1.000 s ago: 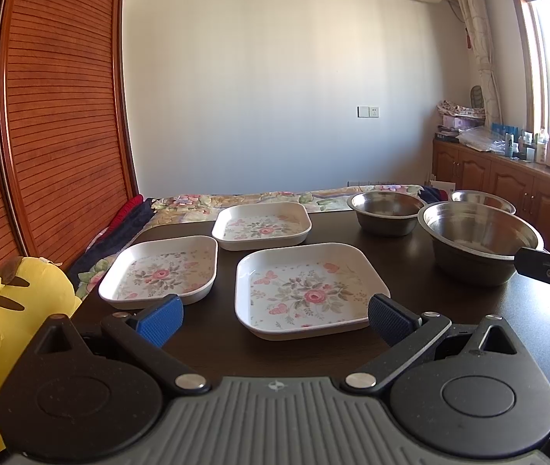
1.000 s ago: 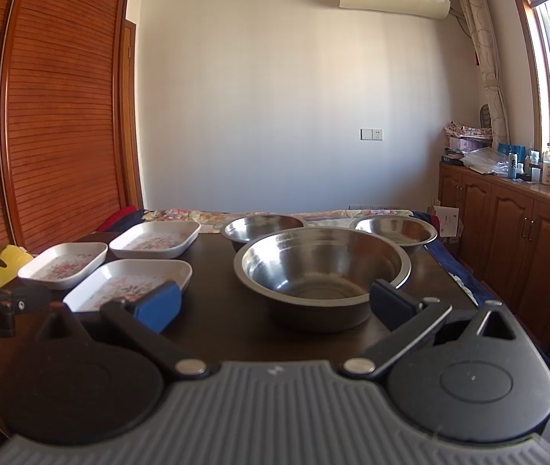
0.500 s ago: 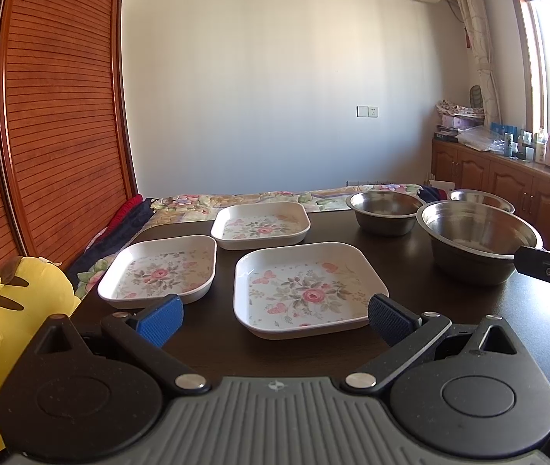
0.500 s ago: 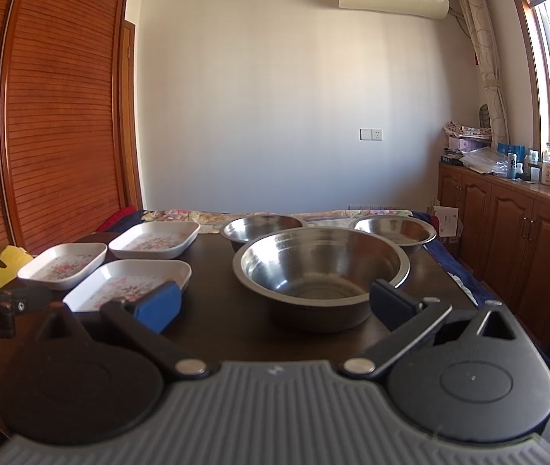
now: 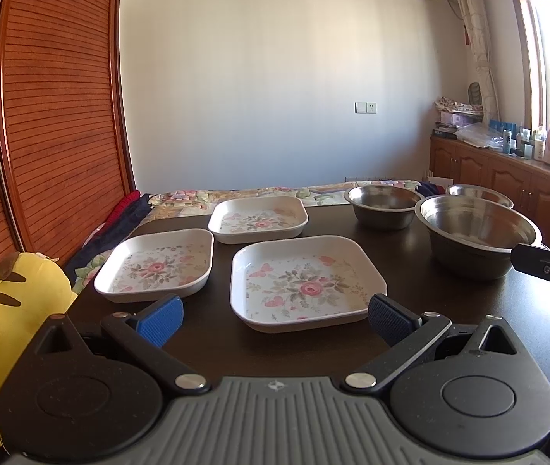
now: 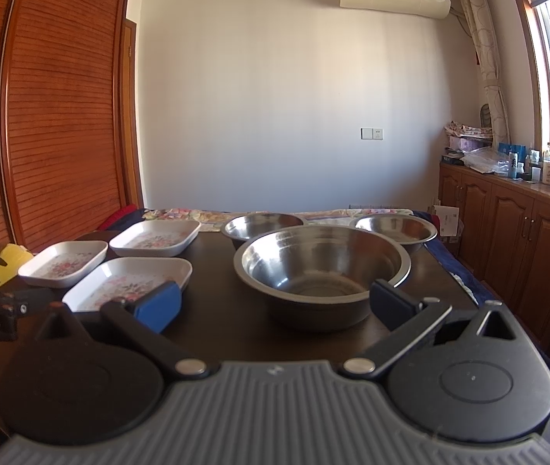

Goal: Organize plates and bowls

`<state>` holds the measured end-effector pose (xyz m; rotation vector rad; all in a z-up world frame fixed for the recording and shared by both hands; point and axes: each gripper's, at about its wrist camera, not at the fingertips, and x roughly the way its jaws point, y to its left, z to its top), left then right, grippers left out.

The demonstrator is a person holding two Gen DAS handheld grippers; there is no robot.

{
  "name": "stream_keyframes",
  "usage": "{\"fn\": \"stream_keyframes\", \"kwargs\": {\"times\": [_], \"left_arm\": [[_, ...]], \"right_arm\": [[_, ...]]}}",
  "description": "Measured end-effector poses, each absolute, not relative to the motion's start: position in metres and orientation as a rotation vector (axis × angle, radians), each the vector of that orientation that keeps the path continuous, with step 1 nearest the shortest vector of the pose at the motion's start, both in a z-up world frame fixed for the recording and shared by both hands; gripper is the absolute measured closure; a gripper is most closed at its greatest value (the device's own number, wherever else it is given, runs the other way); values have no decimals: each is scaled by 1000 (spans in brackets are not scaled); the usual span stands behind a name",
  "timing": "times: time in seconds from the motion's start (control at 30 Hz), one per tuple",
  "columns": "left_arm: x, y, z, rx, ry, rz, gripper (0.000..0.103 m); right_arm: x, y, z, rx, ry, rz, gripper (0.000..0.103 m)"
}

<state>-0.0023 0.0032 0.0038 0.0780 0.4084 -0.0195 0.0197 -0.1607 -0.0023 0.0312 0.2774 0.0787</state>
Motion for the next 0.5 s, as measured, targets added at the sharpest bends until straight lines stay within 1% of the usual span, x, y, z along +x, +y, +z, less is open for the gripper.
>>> {"fn": "stream_keyframes", "kwargs": {"times": [0.2,0.5], "left_arm": [[3,9,-1,89,432,-15,1],[18,30,3,101,446,2,1]], "right_arm": [[23,-153,-3,16,299,134,0],[42,-134,10,0,342,292,0]]}}
